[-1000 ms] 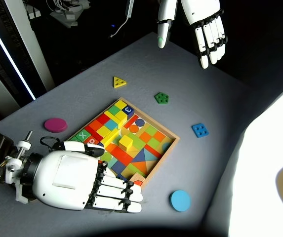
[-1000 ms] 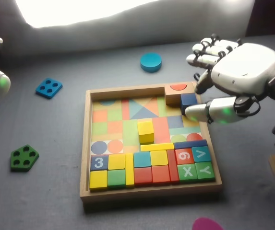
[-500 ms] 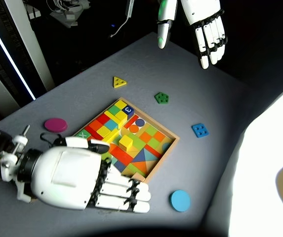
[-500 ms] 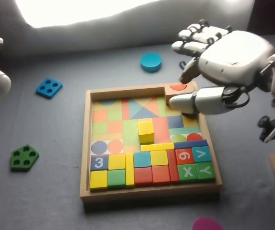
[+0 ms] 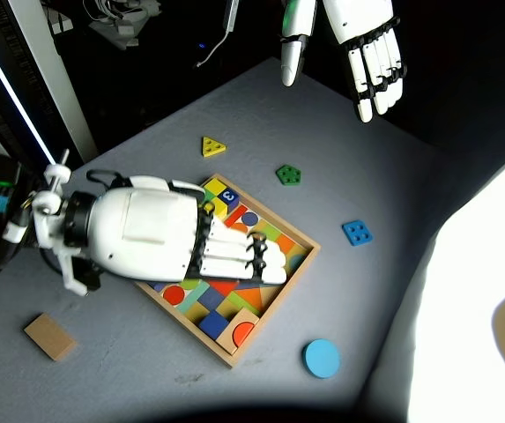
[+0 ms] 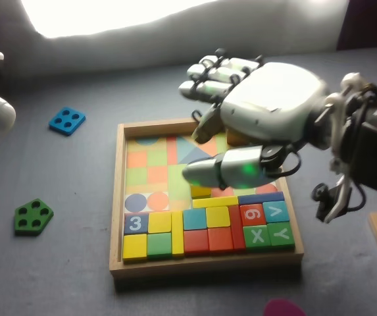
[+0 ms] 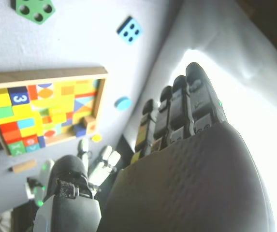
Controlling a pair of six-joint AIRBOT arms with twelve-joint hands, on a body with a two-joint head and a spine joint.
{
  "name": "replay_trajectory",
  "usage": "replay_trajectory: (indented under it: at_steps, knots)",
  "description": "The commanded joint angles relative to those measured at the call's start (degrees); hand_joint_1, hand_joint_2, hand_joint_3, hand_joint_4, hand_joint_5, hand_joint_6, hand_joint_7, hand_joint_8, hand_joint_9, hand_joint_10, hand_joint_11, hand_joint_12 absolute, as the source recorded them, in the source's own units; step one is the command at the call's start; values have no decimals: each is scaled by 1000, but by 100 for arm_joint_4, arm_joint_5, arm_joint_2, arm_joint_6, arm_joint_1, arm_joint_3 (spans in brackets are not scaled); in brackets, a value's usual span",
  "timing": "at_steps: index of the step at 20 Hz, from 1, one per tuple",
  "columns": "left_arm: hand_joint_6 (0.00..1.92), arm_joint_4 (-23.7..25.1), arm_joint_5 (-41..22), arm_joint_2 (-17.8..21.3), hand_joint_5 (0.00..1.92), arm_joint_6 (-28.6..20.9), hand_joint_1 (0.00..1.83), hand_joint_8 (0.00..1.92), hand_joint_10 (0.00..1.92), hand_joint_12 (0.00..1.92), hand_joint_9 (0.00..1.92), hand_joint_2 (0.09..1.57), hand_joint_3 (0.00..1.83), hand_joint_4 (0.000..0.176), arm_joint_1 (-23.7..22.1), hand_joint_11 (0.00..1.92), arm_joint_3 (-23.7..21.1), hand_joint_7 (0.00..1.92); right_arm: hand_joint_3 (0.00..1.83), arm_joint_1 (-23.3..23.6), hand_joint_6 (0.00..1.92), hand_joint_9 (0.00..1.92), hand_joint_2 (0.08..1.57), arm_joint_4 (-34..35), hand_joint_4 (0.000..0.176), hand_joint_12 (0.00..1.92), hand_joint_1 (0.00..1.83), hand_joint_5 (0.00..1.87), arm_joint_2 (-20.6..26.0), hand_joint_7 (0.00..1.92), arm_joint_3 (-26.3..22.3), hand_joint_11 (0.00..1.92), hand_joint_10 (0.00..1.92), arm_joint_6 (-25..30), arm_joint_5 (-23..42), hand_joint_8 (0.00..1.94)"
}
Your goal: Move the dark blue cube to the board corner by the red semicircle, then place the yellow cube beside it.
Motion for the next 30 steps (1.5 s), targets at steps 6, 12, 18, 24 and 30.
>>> replay_trajectory:
  at_steps: [6,12,18,24,30]
  knots:
    - [0,212,-465,34,0,13,0,0,0,226,0,1116,2,61,-61,0,-9,0,3,0,10,0,1147,119,0,0,0,816,-140,139,76,0,0,-18,342,3]
    - [0,212,-470,34,0,13,0,0,0,161,0,1119,2,58,-61,0,-8,0,3,2,13,0,1150,315,0,0,0,827,-348,135,257,0,0,-15,206,0]
    - [0,212,-471,34,0,13,0,0,0,232,0,1113,0,62,-61,0,-7,0,1,-72,11,0,1144,316,0,0,0,825,-400,141,336,0,0,-19,117,6]
    - [0,212,-471,34,0,13,0,0,0,257,0,1124,2,56,-62,0,-3,0,5,-149,11,0,1155,316,0,0,0,828,-454,142,458,0,0,-36,95,3]
    - [0,213,-478,34,0,13,0,0,0,289,0,1124,1,49,-62,0,-1,0,2,-202,11,0,1150,315,0,0,0,831,-490,145,481,0,0,-91,103,6]
